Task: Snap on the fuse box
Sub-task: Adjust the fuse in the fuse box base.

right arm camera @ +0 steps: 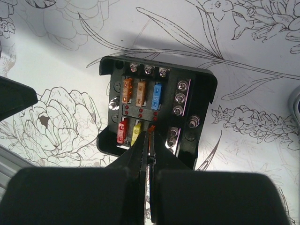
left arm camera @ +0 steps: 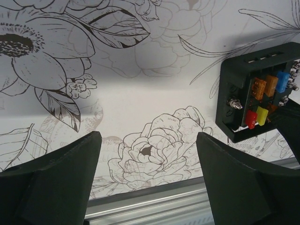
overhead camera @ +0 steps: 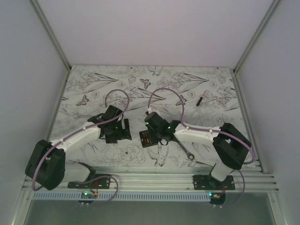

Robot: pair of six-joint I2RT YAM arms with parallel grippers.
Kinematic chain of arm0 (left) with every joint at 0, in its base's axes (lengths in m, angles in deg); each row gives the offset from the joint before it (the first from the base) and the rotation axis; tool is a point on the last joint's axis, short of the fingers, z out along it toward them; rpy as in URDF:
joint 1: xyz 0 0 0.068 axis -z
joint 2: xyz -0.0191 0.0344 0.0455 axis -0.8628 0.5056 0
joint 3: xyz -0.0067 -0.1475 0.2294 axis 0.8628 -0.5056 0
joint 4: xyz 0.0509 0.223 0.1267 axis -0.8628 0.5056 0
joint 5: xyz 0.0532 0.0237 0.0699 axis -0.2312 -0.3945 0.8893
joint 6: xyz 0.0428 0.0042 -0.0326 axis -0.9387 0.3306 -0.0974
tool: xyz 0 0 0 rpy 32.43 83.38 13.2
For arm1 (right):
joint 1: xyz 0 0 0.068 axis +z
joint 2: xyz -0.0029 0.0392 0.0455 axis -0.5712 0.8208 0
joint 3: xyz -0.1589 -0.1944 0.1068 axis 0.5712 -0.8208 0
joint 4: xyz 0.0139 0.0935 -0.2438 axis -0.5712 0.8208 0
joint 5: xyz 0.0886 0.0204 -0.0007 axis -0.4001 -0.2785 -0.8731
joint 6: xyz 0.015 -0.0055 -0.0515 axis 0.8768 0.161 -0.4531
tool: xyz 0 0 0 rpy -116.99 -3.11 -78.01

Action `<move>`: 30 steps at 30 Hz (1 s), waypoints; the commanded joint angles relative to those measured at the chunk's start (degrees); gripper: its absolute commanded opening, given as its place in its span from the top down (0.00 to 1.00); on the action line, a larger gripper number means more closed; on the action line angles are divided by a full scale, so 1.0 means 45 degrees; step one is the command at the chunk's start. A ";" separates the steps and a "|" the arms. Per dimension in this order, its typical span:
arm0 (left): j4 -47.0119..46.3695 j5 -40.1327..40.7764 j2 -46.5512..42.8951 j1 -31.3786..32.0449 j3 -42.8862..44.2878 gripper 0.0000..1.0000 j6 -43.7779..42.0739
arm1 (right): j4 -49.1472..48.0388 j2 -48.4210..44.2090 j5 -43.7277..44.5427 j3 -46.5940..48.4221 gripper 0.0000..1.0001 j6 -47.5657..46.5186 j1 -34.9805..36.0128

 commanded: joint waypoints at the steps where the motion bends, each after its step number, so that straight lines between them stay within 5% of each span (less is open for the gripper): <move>1: 0.0368 0.0209 0.0030 -0.0172 -0.0234 0.14 -0.0300 | 0.1660 0.0653 0.0222 -0.0062 1.00 0.0537 0.0170; 11: 0.0359 0.0169 -0.0054 -0.0274 -0.0339 0.13 -0.0285 | 0.2453 0.0655 0.1321 0.0743 0.99 0.0166 0.0751; 20: 0.0371 0.0440 -0.0232 -0.0314 -0.0398 0.08 -0.0312 | 0.3720 -0.0696 0.2404 0.3423 0.41 -0.1162 -0.0079; 30: 0.0530 0.0806 -0.0862 -0.0060 -0.0425 0.01 -0.0347 | 0.3805 -0.1870 0.4236 0.2698 0.02 -0.1679 -0.5637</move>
